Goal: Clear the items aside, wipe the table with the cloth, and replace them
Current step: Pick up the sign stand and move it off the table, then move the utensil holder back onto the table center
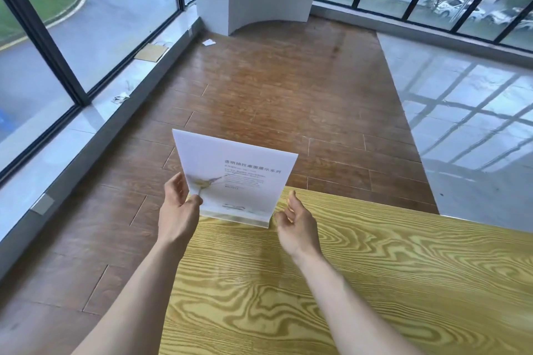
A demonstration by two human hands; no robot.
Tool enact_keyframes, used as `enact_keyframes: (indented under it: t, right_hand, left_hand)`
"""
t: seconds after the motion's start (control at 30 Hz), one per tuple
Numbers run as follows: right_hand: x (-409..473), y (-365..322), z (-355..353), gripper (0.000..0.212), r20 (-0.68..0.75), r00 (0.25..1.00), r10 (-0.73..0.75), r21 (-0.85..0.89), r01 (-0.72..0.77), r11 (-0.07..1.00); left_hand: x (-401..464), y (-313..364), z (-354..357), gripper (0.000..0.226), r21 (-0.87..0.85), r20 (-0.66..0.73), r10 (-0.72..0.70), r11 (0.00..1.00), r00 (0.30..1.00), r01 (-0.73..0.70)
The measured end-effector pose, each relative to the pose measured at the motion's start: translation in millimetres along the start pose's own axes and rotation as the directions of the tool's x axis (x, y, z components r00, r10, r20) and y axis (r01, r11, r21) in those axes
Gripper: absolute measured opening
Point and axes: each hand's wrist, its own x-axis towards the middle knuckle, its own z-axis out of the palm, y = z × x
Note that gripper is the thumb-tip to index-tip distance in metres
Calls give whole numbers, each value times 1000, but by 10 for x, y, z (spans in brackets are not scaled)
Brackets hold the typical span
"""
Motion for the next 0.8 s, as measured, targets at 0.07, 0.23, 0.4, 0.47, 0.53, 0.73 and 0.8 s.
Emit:
enact_keyframes:
  t: [0.07,0.23,0.4,0.47,0.53,0.73,0.8]
  right_hand:
    - [-61,79,-110,66,-11,1000,22,0,-22,1000]
    - [-325,466,-647,59,27,996,88,-41,-86,995]
    - [-748,1216,-1589,50,-12,970,243,-95,-243,965]
    - [-950,1548,-2054,47,-55,948,312,-77,-316,946]
    - [-1135,1859,-2504,34,-76,924,376,-30,-379,925]
    - [-1629,2878,-4177,12,-201,831,518,99,-509,855]
    - [-1707,3176,-4755,19,-237,803,547,139,-529,837]
  left_hand:
    - [-74,-75,43,61,35,-38,-15,999,999,17]
    - [-483,-323,418,54,96,38,-78,993,996,74]
    - [-1168,-479,1194,40,223,357,-118,974,926,38]
    - [-1477,-476,1574,37,253,455,-122,968,882,3]
    - [-1751,-445,1935,34,266,529,-119,964,840,-31]
    - [-2804,-222,3388,22,321,712,-102,927,694,-194]
    - [-3189,-170,3925,19,302,757,-107,932,644,-200]
